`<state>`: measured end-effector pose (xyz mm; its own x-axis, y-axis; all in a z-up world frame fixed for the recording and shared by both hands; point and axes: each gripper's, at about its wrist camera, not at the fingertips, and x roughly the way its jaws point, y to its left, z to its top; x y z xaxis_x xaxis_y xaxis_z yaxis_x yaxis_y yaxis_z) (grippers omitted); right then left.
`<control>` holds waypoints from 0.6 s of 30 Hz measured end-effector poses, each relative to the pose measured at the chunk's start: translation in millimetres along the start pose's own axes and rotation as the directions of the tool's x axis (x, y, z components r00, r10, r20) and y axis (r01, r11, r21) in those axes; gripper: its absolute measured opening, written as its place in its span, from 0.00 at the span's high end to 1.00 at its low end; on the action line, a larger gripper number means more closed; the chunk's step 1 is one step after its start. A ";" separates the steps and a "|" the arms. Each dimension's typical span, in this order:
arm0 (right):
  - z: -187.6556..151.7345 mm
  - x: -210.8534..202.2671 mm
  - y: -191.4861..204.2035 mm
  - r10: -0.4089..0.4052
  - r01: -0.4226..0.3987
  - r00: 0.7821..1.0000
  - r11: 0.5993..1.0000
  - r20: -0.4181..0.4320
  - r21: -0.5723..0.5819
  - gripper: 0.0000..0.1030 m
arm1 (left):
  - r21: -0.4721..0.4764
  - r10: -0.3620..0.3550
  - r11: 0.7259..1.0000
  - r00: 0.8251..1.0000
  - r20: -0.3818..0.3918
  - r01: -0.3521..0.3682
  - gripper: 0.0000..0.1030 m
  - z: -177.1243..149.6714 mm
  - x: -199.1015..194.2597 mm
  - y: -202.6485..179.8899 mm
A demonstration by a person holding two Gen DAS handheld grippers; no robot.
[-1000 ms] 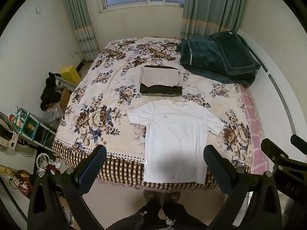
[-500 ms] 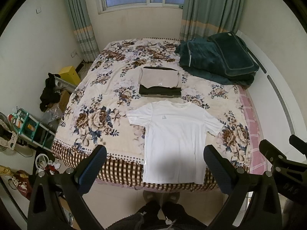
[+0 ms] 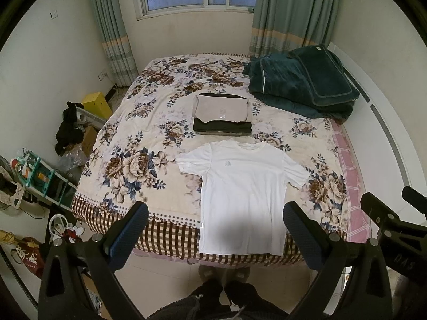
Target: Fold small clothes
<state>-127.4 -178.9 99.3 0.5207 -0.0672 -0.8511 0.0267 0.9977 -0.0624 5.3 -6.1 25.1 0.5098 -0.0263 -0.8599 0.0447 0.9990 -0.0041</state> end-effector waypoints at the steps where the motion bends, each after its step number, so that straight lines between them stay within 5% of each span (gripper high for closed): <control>1: -0.7 0.4 -0.1 -0.001 0.001 1.000 1.000 0.001 0.001 0.00 | 0.001 0.000 1.000 1.000 0.000 0.000 0.00 -0.1 0.0 -0.1; 18: -3.4 1.3 1.6 0.000 0.000 1.000 1.000 0.005 0.001 0.00 | 0.003 -0.002 1.000 1.000 0.006 0.002 0.00 4.4 -3.1 -0.8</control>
<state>-129.6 -177.4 96.3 0.5249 -0.0666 -0.8486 0.0277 0.9977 -0.0613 7.5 -6.9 30.1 0.5147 -0.0284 -0.8569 0.0478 0.9988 -0.0043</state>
